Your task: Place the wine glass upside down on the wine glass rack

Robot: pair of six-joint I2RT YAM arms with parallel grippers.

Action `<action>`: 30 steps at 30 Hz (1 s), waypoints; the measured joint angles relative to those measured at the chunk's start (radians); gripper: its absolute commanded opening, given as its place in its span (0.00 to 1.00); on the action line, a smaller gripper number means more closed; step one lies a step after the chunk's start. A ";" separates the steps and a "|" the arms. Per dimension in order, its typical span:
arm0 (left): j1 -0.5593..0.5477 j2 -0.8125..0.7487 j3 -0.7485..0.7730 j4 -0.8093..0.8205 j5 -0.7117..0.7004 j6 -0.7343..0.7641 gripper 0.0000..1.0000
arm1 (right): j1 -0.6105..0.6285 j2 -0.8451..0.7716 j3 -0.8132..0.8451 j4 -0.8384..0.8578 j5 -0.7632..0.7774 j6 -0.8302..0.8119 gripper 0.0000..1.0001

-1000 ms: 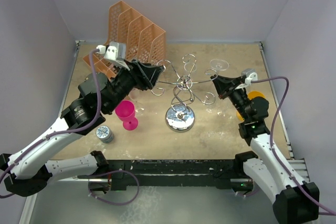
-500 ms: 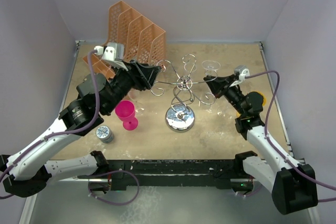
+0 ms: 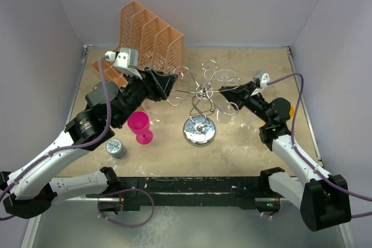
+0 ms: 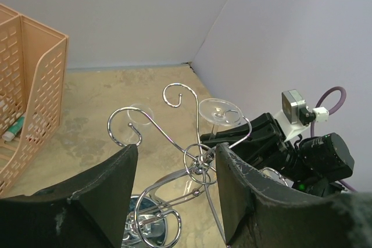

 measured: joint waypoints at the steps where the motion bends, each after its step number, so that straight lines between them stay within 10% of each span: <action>1: 0.000 0.000 0.000 -0.001 0.000 0.000 0.53 | 0.000 -0.001 0.000 0.005 -0.011 0.003 0.00; 30: 0.000 -0.006 0.000 -0.016 -0.007 0.006 0.53 | 0.000 -0.251 -0.156 0.057 0.149 0.042 0.00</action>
